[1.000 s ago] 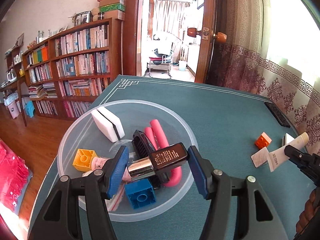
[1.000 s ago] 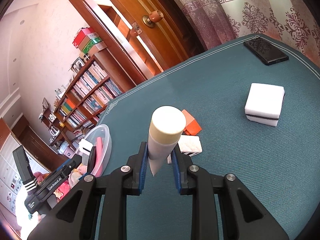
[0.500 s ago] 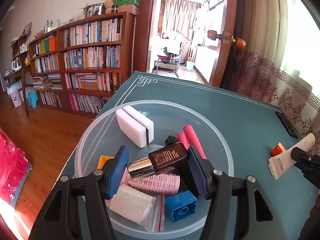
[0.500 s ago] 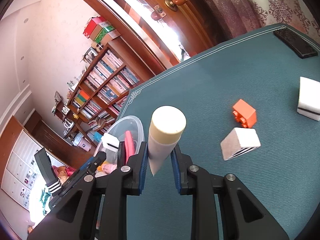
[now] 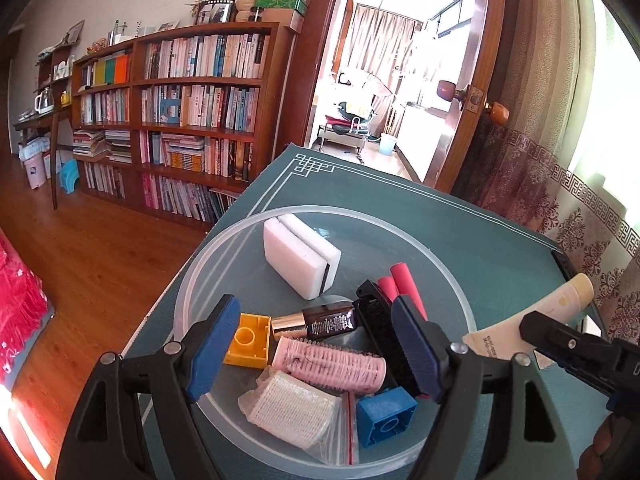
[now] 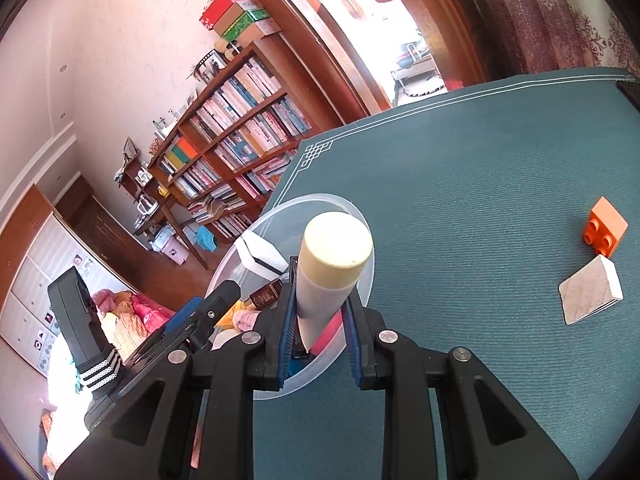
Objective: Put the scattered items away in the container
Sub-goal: 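Lower the white cream tube into the bowl and open the right tool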
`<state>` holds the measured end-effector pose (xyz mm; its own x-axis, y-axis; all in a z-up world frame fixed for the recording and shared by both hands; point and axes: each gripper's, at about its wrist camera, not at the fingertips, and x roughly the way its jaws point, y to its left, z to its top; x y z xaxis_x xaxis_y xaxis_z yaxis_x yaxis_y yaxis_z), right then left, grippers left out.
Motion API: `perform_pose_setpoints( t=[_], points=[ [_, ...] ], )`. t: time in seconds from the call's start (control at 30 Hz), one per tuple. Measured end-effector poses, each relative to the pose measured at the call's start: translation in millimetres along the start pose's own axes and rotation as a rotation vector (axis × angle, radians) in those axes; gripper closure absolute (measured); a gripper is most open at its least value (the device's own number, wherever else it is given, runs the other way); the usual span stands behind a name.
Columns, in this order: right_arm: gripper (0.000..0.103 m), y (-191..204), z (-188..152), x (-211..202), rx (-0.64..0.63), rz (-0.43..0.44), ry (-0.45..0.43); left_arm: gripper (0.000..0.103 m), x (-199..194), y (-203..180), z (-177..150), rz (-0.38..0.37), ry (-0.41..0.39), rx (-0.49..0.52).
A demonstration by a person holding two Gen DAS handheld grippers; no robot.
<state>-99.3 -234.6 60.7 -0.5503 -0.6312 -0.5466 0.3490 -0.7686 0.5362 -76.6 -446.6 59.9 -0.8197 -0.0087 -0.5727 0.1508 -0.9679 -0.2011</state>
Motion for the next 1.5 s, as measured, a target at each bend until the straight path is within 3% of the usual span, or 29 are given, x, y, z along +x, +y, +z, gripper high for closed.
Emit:
perform_pose_setpoints(
  t=[0.3, 0.73, 1.5],
  points=[
    [0.078, 14.5, 0.4, 36.1, -0.07, -0.057, 0.063, 0.019, -6.2, -0.3, 0.2, 0.037, -0.033, 0.015],
    [0.077, 32.7, 15.5, 61.3, -0.13, -0.104, 0.028, 0.019, -4.2, 8.2, -1.4, 0.057, -0.029, -0.025],
    [0.077, 30.6, 10.0, 68.0, -0.098, -0.078, 0.042, 0.019, -2.8, 14.1, -3.0, 0.061, -0.018, -0.046]
  ],
)
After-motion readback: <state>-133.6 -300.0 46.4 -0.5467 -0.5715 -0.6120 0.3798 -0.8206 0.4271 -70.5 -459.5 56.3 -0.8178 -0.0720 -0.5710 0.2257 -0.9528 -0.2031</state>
